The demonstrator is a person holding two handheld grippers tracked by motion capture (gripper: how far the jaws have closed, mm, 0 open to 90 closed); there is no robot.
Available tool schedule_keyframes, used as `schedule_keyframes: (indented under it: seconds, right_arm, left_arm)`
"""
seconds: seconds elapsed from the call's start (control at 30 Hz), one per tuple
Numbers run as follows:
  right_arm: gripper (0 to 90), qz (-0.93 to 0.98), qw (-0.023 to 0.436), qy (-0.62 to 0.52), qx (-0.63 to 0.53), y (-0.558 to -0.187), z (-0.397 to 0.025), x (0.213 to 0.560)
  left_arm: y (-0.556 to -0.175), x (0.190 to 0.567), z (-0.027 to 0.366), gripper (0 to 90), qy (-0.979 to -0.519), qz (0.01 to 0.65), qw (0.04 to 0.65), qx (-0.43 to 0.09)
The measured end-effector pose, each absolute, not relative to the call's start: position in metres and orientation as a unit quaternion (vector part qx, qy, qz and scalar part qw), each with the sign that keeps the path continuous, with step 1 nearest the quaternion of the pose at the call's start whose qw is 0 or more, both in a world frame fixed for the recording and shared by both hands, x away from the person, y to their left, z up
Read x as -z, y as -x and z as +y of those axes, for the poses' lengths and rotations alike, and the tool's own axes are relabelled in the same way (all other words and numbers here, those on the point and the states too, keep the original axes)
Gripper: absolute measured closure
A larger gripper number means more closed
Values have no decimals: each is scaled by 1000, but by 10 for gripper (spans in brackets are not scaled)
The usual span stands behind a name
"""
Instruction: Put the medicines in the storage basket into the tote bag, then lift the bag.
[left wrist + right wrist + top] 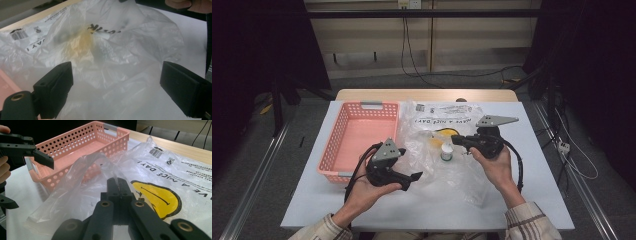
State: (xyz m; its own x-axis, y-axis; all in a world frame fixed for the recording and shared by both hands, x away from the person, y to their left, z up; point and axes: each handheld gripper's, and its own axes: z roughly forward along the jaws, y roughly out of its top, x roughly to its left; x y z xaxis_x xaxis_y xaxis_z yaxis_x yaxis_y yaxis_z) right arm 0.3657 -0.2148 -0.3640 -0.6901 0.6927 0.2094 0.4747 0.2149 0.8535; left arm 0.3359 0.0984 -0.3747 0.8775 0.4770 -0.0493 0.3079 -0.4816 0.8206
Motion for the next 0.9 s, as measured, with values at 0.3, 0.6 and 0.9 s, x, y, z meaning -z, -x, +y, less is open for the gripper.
schedule_keyframes:
  seconds: [0.3,0.6,0.9]
  right_arm:
    - [900,772,108,-381,-496,-365,-215,367]
    - [900,786,99,-384,-475,-358,-218,375]
    - [899,791,89,-390,-464,-354,-214,388]
  left_arm:
    - [-330,383,112,138,-858,232,451,-83]
    - [-325,393,120,119,-858,238,446,-85]
    - [-313,394,114,122,-863,232,438,-97]
